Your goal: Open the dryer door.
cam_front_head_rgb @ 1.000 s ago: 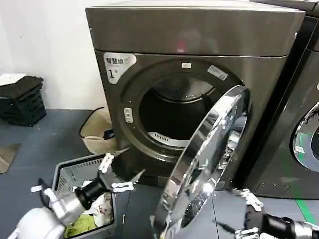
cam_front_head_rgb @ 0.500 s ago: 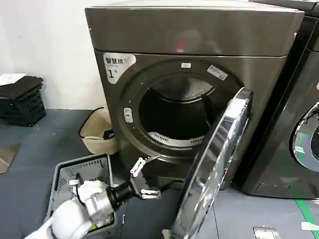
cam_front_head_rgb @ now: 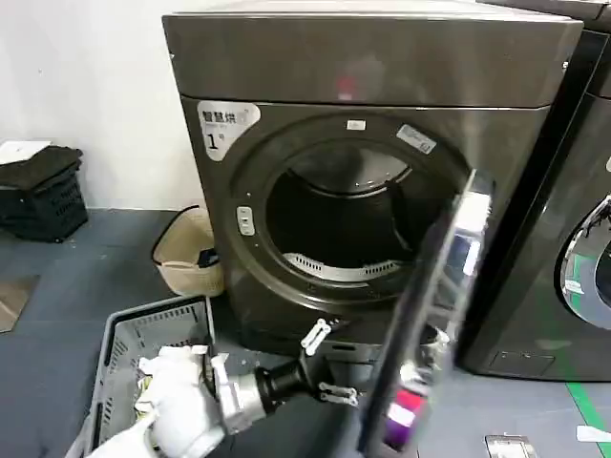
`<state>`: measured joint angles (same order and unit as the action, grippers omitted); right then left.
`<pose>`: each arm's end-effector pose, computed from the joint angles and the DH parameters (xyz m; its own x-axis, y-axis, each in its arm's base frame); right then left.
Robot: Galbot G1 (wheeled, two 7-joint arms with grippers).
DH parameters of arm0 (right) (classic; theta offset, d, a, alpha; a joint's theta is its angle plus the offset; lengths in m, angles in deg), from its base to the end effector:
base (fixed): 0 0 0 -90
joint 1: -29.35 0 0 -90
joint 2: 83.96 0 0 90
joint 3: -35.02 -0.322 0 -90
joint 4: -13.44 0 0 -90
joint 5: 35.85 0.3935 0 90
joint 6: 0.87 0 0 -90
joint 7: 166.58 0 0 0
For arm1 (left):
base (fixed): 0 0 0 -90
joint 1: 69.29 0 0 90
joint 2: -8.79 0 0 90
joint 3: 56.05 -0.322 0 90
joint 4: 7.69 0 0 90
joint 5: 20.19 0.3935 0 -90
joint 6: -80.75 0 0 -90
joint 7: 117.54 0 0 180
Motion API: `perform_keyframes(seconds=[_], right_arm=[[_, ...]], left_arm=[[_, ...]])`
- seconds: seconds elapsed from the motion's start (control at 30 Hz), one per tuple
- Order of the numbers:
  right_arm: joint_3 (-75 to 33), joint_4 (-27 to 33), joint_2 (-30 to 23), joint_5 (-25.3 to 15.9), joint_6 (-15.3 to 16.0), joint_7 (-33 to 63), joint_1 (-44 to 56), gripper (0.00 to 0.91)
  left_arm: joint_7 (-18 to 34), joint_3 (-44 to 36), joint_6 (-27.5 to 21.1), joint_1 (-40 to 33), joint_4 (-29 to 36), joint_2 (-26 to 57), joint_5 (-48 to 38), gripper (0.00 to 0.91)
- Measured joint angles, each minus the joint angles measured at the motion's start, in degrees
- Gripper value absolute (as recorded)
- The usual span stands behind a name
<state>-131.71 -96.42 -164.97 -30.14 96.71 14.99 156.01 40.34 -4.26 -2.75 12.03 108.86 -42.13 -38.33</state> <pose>-0.0093 -0.3852 -0.1548 -0.3822 0.9100 -0.1608 0.8123 0.2479 -0.5280 0.3113 -0.0769 -0.2061 -0.3615 0.9288 -0.0811 0.8583 0.3655 0.3602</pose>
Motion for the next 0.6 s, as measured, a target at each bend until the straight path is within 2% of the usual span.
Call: perform_keyframes(seconds=[0.47,0.6], right_arm=[[-12.1,4.8,-0.6,1.2,-1.5,-1.1,2.5,0.907],[-14.9,5.4,-1.3,2.4,-3.8,-2.7,3.5,0.907]], left_arm=[[0.2,-12.2,-1.2,-10.1,-7.6,-10.3,1.3,0.907],[0.2,-15.5,-1.7,-12.8,-11.4,-14.3,1.6,0.907]])
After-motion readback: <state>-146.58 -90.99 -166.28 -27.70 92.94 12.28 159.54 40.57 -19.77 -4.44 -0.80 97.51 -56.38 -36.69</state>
